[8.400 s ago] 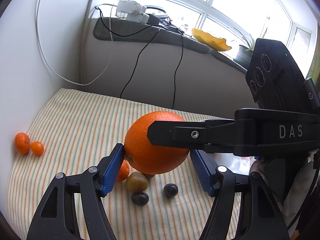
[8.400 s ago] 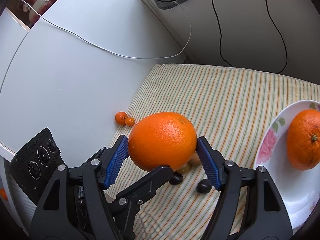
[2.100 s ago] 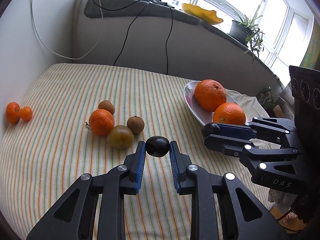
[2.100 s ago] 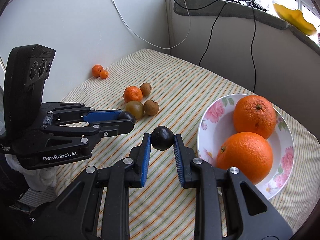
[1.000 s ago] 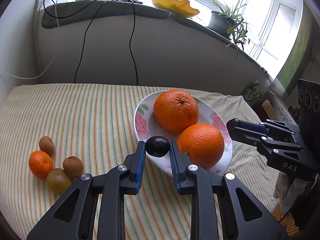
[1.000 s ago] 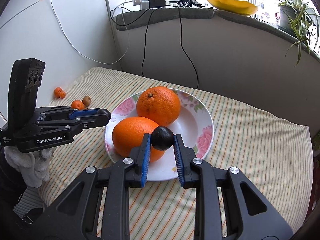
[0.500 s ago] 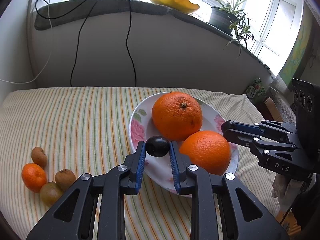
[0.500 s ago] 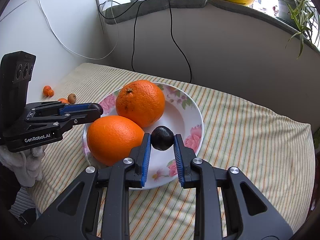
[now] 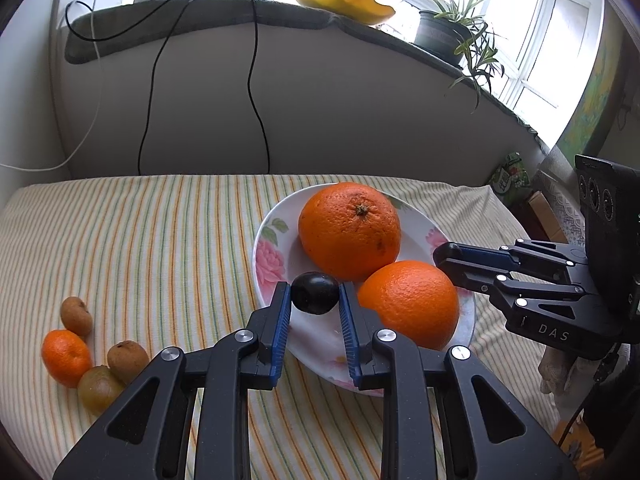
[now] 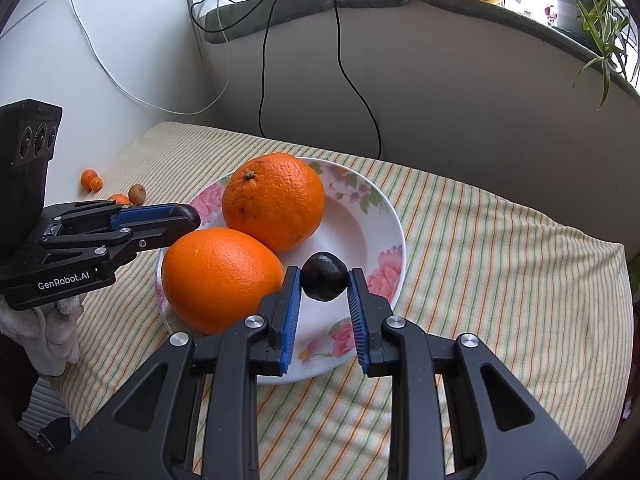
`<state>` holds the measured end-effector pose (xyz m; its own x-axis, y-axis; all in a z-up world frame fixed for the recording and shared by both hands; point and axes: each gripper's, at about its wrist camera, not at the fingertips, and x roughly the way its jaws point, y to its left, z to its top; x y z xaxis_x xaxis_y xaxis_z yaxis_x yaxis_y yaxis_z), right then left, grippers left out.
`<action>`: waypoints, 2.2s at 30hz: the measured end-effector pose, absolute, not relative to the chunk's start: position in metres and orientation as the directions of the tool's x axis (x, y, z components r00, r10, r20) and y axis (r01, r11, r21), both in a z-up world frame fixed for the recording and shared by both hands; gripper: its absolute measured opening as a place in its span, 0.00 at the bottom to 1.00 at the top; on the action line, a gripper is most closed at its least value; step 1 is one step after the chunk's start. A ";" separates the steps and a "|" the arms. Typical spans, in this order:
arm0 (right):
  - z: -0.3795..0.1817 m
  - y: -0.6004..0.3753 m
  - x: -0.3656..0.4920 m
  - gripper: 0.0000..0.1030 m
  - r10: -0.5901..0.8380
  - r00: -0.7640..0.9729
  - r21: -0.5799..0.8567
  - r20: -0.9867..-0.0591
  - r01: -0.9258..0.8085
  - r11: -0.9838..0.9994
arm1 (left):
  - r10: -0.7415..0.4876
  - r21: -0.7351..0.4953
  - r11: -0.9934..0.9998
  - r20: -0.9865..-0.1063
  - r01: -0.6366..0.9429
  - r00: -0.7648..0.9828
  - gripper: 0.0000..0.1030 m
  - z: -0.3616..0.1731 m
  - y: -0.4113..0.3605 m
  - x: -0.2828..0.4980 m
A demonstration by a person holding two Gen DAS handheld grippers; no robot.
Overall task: Organize fruits
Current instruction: 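Lift the plum with the right gripper and carry it over the bowl, then lower the plum into the bowl and open the right gripper, then move the right tool to a brown kiwi on the cloth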
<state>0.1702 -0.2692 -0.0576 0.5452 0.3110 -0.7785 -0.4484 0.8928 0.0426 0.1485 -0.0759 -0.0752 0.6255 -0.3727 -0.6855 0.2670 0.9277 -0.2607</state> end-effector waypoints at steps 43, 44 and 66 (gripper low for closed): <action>-0.017 -0.236 0.129 0.80 0.316 0.640 -0.046 -0.701 -0.483 0.875 | -0.287 -0.224 0.957 -0.639 0.184 0.713 0.61 -0.052 -0.042 0.115; -0.017 -0.233 0.128 0.80 0.322 0.637 -0.047 -0.700 -0.491 0.870 | -0.283 -0.224 0.958 -0.639 0.178 0.716 0.61 -0.052 -0.039 0.113; -0.031 -0.140 0.117 0.80 0.456 0.512 -0.027 -0.728 -0.686 0.728 | -0.170 -0.236 0.972 -0.675 0.009 0.718 0.61 -0.077 0.046 0.067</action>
<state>0.1168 -0.1404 -0.0310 0.5121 0.4557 -0.7281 -0.6856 0.7275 -0.0269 0.0669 0.0464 -0.0765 0.7179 -0.1702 -0.6750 0.0087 0.9718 -0.2357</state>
